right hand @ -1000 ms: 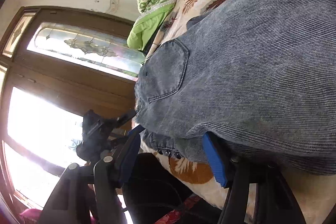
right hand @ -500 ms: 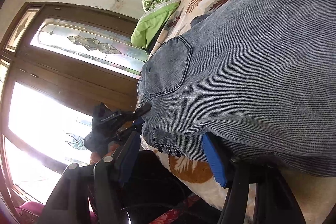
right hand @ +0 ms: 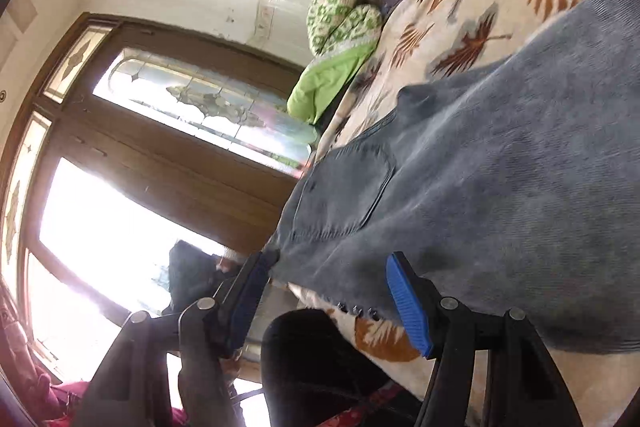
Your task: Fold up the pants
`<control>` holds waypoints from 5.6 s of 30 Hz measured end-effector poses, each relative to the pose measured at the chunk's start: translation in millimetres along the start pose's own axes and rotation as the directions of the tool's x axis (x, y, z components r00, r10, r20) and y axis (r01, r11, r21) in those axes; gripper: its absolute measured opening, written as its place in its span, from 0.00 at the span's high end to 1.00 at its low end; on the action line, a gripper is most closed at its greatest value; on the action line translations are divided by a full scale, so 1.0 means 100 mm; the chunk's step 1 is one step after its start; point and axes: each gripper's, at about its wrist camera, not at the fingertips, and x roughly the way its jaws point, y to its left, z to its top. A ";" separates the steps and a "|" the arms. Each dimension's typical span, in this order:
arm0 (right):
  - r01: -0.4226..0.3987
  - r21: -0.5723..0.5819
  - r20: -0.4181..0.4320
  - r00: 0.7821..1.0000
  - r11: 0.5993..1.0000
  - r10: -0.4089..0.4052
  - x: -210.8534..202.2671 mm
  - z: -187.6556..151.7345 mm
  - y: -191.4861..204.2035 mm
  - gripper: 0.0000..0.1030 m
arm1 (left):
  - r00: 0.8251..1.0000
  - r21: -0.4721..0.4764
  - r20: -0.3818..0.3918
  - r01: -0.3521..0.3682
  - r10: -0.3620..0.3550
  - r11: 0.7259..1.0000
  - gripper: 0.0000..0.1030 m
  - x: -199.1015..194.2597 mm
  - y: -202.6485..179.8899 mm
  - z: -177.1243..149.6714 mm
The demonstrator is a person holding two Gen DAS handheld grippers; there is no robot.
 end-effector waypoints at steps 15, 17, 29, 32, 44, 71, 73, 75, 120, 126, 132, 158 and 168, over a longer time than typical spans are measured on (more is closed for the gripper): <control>0.311 0.073 0.019 0.949 0.948 -0.313 -0.42 0.17 -0.26 0.37 | 0.987 0.031 -0.002 -0.159 0.159 0.987 0.87 -0.11 -0.08 0.13; 0.340 0.140 0.003 0.939 0.930 -0.343 -0.55 0.22 -0.38 0.37 | 0.981 0.086 0.036 -0.192 0.189 0.978 0.87 -0.13 -0.21 0.13; 0.438 0.123 -0.160 0.894 0.890 -0.418 -0.84 0.28 -0.59 0.59 | 0.964 -0.049 -0.131 -0.239 0.231 0.970 0.79 0.10 0.27 0.20; 0.480 0.035 -0.180 0.866 0.877 -0.467 -0.88 0.22 -0.54 0.63 | 0.951 -0.033 -0.168 -0.267 0.258 0.963 0.62 0.06 0.33 0.17; 0.578 -0.214 -0.084 0.792 0.788 -0.604 -0.46 0.75 0.19 0.56 | 0.958 0.153 -0.050 -0.271 0.281 0.950 0.42 -0.26 -0.09 0.20; 0.537 -0.251 -0.116 0.809 0.805 -0.576 1.02 1.09 -0.27 0.58 | 0.926 0.197 -0.092 -0.344 0.367 0.918 0.28 1.17 -0.39 0.81; 0.536 -0.227 -0.109 0.816 0.813 -0.568 0.94 1.10 -0.26 0.56 | 0.926 0.188 -0.082 -0.349 0.369 0.918 0.28 1.12 -0.41 0.79; 0.559 -0.221 -0.084 0.805 0.799 -0.587 0.81 1.11 -0.21 0.54 | 0.923 0.189 -0.053 -0.365 0.381 0.912 0.28 1.03 -0.46 0.76; 0.888 -0.086 0.130 0.460 0.452 -0.879 -0.74 0.89 -0.49 0.35 | 0.915 0.494 0.079 -0.381 0.396 0.781 0.00 1.64 -1.20 0.12; 0.844 -0.067 0.254 0.530 0.532 -0.809 -0.93 0.85 -0.21 0.35 | 0.883 0.425 0.330 -0.454 0.333 0.783 0.00 1.10 -1.27 0.20; 0.780 -0.186 0.286 0.624 0.597 -0.727 -0.77 0.76 0.03 0.35 | 0.809 0.281 0.380 -0.563 0.448 0.777 0.00 0.91 -1.05 0.36; 0.686 -0.057 0.266 0.710 0.725 -0.651 -1.13 0.74 0.03 0.34 | 0.880 0.411 0.282 -0.471 0.382 0.781 0.00 1.10 -1.07 0.20; 0.589 0.319 0.310 0.676 0.743 -0.669 -2.28 0.56 -0.37 0.33 | 0.908 0.583 0.098 -0.385 0.408 0.716 0.00 1.59 -1.23 0.01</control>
